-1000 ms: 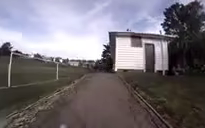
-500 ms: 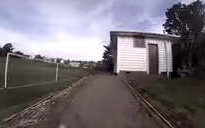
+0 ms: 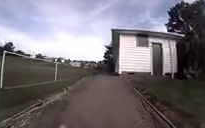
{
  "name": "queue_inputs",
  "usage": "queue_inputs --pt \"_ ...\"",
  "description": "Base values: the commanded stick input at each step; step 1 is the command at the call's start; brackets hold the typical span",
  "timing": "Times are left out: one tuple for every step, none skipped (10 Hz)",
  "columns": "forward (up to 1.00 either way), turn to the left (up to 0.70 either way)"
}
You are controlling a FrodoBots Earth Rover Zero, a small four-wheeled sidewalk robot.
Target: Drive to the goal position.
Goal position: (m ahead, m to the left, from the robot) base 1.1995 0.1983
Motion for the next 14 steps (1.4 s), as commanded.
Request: queue_inputs --pt "0.85 0.0" --pt "0.85 0.0" --pt "0.85 0.0" --pt "0.85 0.0" --pt "0.85 -0.09" --pt "0.85 -0.2" --pt "0.85 -0.31" --pt "0.85 -0.34" --pt "0.85 -0.34" --pt "0.85 -0.34" --pt "0.85 -0.34" --pt "0.85 -0.34" --pt "0.85 -0.34" --pt "0.85 -0.11"
